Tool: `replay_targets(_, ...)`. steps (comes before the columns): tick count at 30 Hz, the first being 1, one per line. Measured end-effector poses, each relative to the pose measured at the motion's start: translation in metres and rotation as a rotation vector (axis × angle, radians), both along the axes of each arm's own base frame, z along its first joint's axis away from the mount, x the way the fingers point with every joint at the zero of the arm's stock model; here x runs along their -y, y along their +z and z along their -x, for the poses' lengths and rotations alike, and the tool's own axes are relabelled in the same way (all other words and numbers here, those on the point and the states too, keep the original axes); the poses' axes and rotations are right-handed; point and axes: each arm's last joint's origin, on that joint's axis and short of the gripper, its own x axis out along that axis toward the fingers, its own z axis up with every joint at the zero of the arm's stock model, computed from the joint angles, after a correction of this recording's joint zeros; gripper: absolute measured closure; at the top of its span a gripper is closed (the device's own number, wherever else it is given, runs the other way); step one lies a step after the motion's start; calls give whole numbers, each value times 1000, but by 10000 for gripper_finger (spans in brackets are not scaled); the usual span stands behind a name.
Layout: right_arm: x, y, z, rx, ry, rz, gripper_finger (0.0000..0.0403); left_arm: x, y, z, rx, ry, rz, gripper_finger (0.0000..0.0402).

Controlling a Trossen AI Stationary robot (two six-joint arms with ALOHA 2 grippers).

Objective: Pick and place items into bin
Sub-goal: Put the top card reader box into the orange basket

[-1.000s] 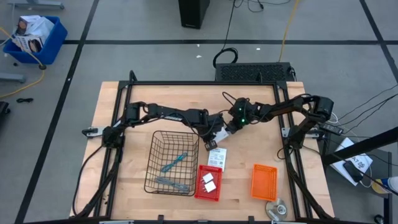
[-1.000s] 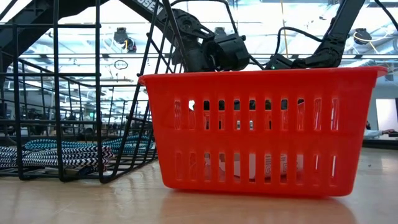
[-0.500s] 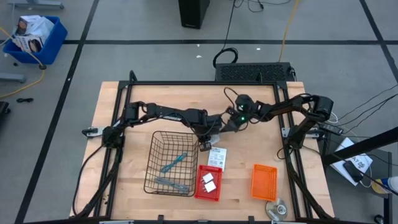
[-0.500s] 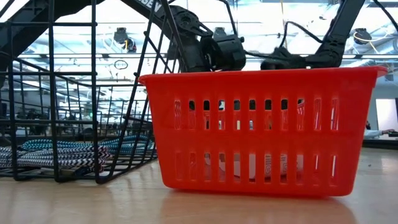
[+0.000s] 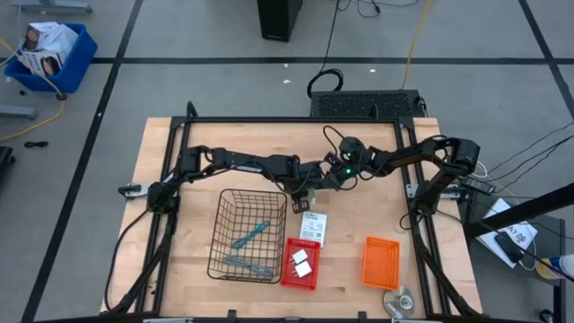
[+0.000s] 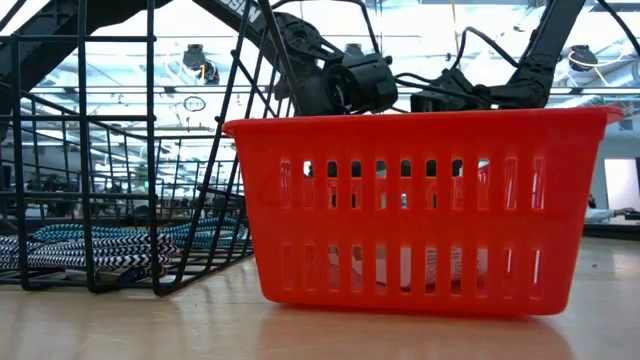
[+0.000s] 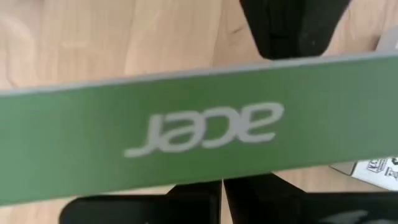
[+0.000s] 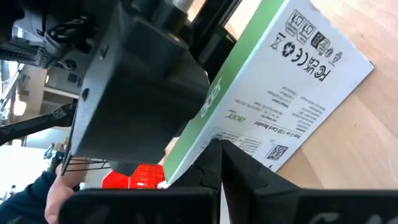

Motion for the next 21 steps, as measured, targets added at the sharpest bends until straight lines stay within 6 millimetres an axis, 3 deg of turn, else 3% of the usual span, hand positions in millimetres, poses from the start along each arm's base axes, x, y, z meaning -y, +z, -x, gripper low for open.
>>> replay_targets(12, 0, 1, 0, 7, 1, 9, 403, 1, 2, 5, -48, 25, 9, 397)
replay_targets(21, 1, 3, -1, 22, -1, 12, 403, 0, 30, 12, -14, 54, -41, 380)
